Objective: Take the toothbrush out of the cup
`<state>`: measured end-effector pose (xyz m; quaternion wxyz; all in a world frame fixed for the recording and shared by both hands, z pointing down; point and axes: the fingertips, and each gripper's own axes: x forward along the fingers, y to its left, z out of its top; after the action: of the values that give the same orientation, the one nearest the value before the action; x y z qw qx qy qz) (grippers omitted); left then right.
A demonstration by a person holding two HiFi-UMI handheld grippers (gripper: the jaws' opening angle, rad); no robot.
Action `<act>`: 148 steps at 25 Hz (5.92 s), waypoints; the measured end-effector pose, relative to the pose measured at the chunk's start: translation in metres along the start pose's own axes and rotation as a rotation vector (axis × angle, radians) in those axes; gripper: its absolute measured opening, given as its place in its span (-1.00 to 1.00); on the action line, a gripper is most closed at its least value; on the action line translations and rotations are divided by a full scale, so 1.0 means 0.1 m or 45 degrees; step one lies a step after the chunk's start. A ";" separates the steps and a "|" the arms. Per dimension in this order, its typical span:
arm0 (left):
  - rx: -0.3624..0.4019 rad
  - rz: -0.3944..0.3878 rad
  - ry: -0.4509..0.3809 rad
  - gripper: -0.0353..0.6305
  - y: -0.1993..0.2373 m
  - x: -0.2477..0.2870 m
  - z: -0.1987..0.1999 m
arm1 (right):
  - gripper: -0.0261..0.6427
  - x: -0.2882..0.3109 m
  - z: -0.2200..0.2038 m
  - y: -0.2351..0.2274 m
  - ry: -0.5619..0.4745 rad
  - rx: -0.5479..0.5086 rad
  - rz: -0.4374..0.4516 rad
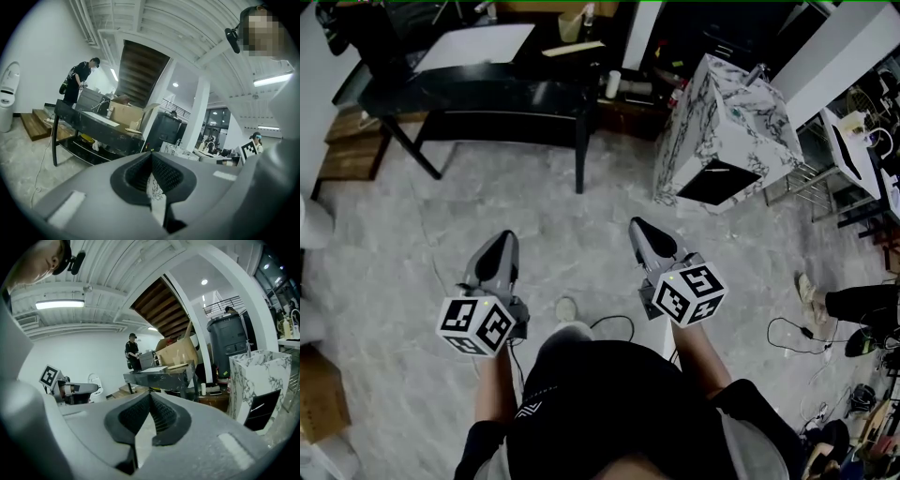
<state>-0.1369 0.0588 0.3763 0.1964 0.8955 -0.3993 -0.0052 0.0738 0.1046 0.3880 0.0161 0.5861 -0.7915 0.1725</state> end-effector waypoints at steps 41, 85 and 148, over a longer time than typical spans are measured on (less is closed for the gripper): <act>-0.004 0.043 -0.012 -0.84 1.26 2.03 0.90 | -0.60 2.90 1.48 -1.14 -0.126 -0.045 0.002; -0.004 0.222 -0.017 -0.85 2.13 4.05 1.63 | -0.60 5.66 2.47 -2.57 -0.135 -0.094 0.011; -0.088 0.079 -0.237 -0.85 2.12 2.96 2.02 | -0.85 3.97 2.50 -1.28 -0.399 -0.193 0.013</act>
<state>-0.1202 -0.3520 0.3088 0.1894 0.8710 -0.4431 -0.0960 0.1133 -0.3667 0.2758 -0.0640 0.5989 -0.7981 0.0189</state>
